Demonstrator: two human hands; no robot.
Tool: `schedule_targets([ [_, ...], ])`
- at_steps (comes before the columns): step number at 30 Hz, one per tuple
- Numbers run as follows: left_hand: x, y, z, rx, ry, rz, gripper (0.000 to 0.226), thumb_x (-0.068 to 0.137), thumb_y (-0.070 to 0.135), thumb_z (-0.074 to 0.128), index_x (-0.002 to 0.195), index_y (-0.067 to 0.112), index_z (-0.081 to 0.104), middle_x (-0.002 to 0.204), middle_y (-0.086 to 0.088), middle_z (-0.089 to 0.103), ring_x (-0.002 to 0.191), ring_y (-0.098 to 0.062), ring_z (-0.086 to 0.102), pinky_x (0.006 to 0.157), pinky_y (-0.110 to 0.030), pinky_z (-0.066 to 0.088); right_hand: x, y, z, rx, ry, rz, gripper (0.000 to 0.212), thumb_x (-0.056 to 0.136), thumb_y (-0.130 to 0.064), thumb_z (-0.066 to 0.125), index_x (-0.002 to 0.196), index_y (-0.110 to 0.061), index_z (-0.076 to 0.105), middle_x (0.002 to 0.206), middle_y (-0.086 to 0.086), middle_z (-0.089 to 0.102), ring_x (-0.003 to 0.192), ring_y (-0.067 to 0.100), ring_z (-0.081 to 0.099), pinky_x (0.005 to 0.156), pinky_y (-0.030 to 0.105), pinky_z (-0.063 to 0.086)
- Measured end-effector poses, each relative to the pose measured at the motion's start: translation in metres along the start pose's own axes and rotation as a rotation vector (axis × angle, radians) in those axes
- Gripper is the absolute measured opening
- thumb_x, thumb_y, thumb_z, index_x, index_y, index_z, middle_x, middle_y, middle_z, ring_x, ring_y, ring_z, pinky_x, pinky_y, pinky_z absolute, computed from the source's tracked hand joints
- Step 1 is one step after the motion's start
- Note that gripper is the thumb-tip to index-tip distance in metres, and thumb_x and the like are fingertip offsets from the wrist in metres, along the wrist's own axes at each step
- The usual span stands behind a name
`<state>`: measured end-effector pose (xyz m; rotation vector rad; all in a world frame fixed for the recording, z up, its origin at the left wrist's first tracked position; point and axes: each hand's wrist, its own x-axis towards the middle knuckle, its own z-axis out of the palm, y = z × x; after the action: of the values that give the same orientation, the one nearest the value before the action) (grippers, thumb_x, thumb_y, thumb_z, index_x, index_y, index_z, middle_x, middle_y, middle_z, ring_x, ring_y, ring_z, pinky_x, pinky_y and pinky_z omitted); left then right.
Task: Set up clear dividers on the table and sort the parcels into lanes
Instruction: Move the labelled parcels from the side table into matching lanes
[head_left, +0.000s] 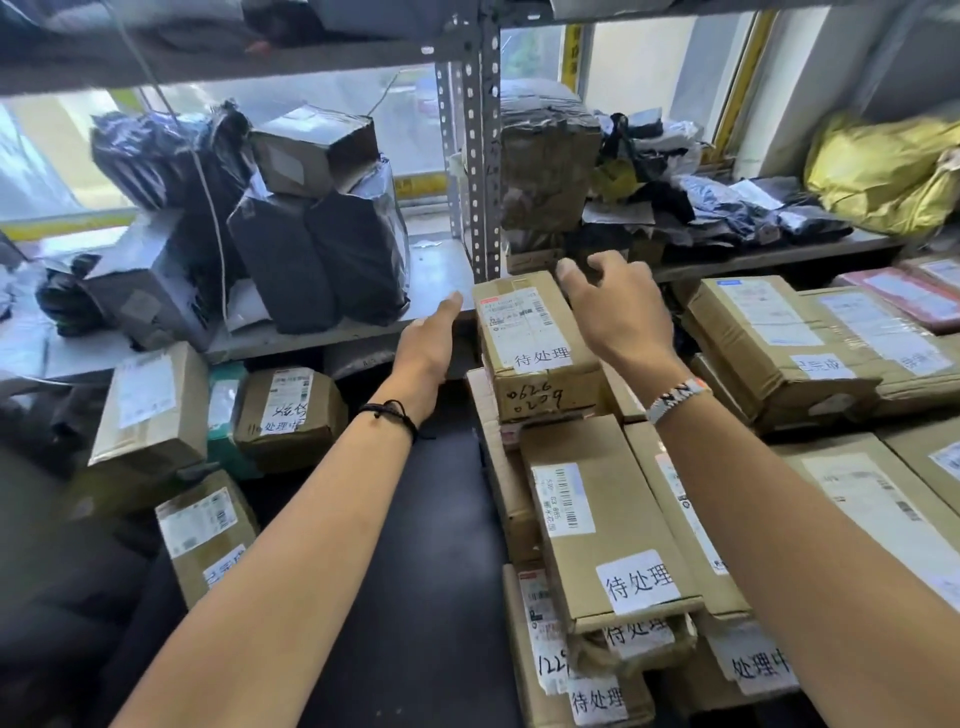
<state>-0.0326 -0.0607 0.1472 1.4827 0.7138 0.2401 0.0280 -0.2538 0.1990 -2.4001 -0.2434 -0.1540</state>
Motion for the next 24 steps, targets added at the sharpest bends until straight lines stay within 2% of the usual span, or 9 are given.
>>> schedule_targets([
  [3, -0.002, -0.001, -0.019, -0.002, 0.025, 0.01, 0.068, 0.096, 0.063, 0.057, 0.141, 0.012, 0.059, 0.134, -0.001, 0.063, 0.118, -0.019, 0.058, 0.099, -0.04, 0.045, -0.022, 0.008, -0.006, 0.047, 0.114, 0.03, 0.063, 0.099, -0.069, 0.037, 0.141, -0.026, 0.055, 0.139, 0.011, 0.052, 0.123, 0.033, 0.056, 0.104, 0.055, 0.047],
  [5, -0.003, -0.006, -0.027, 0.004, 0.028, 0.0, 0.068, 0.097, 0.064, 0.055, 0.14, 0.012, 0.06, 0.133, -0.002, 0.063, 0.116, -0.02, 0.059, 0.092, -0.039, 0.046, -0.035, 0.019, -0.006, 0.081, 0.121, 0.09, 0.063, 0.1, -0.068, 0.036, 0.14, -0.023, 0.056, 0.138, 0.012, 0.053, 0.122, 0.034, 0.056, 0.105, 0.053, 0.046],
  [7, -0.007, -0.01, -0.033, 0.013, 0.018, -0.007, 0.061, 0.097, 0.065, 0.053, 0.129, 0.014, 0.064, 0.124, -0.001, 0.065, 0.104, -0.017, 0.061, 0.076, -0.036, 0.045, -0.053, 0.029, -0.003, 0.083, 0.111, 0.148, 0.067, 0.099, -0.071, 0.034, 0.14, -0.022, 0.055, 0.14, 0.013, 0.052, 0.123, 0.035, 0.055, 0.105, 0.049, 0.044],
  [8, -0.008, -0.013, -0.034, 0.019, 0.011, -0.008, 0.057, 0.097, 0.065, 0.053, 0.122, 0.015, 0.065, 0.119, -0.001, 0.066, 0.099, -0.016, 0.061, 0.075, -0.035, 0.046, -0.064, 0.034, -0.002, 0.076, 0.107, 0.17, 0.07, 0.098, -0.073, 0.033, 0.141, -0.022, 0.054, 0.141, 0.014, 0.051, 0.124, 0.036, 0.055, 0.104, 0.049, 0.044],
  [11, -0.013, -0.025, -0.032, 0.035, -0.029, -0.019, 0.062, 0.098, 0.064, 0.052, 0.127, 0.011, 0.064, 0.123, -0.001, 0.066, 0.106, -0.017, 0.061, 0.095, -0.04, 0.047, -0.096, 0.044, 0.001, 0.006, 0.069, 0.209, 0.084, 0.092, -0.083, 0.031, 0.147, -0.022, 0.049, 0.145, 0.017, 0.049, 0.129, 0.038, 0.052, 0.104, 0.051, 0.042],
  [15, -0.024, -0.044, -0.032, 0.066, -0.086, -0.04, 0.063, 0.098, 0.065, 0.052, 0.129, 0.011, 0.063, 0.112, 0.002, 0.065, 0.096, -0.013, 0.059, 0.089, -0.039, 0.042, -0.132, 0.047, 0.01, -0.249, -0.117, 0.28, 0.116, 0.073, -0.101, 0.036, 0.158, -0.021, 0.032, 0.16, 0.022, 0.035, 0.145, 0.042, 0.037, 0.113, 0.059, 0.032],
  [19, -0.034, -0.061, -0.032, 0.101, -0.141, -0.092, 0.071, 0.096, 0.067, 0.051, 0.137, 0.01, 0.059, 0.123, -0.003, 0.065, 0.106, -0.019, 0.06, 0.089, -0.04, 0.045, -0.159, 0.05, 0.019, -0.447, -0.276, 0.322, 0.127, 0.061, -0.106, 0.044, 0.159, -0.026, 0.028, 0.164, 0.018, 0.03, 0.148, 0.043, 0.031, 0.114, 0.061, 0.028],
  [22, -0.044, -0.072, -0.034, 0.125, -0.169, -0.129, 0.073, 0.097, 0.067, 0.051, 0.139, 0.008, 0.057, 0.102, 0.001, 0.063, 0.083, -0.015, 0.057, 0.07, -0.036, 0.043, -0.173, 0.048, 0.02, -0.524, -0.255, 0.313, 0.127, 0.059, -0.107, 0.042, 0.157, -0.027, 0.03, 0.158, 0.017, 0.038, 0.145, 0.043, 0.035, 0.11, 0.062, 0.031],
  [24, -0.05, -0.076, -0.035, 0.147, -0.203, -0.177, 0.077, 0.097, 0.067, 0.05, 0.148, 0.01, 0.05, 0.121, -0.003, 0.062, 0.098, -0.02, 0.06, 0.079, -0.043, 0.046, -0.176, 0.044, 0.019, -0.584, -0.209, 0.267, 0.128, 0.059, -0.108, 0.039, 0.155, -0.024, 0.034, 0.156, 0.017, 0.04, 0.144, 0.042, 0.036, 0.11, 0.063, 0.033],
])
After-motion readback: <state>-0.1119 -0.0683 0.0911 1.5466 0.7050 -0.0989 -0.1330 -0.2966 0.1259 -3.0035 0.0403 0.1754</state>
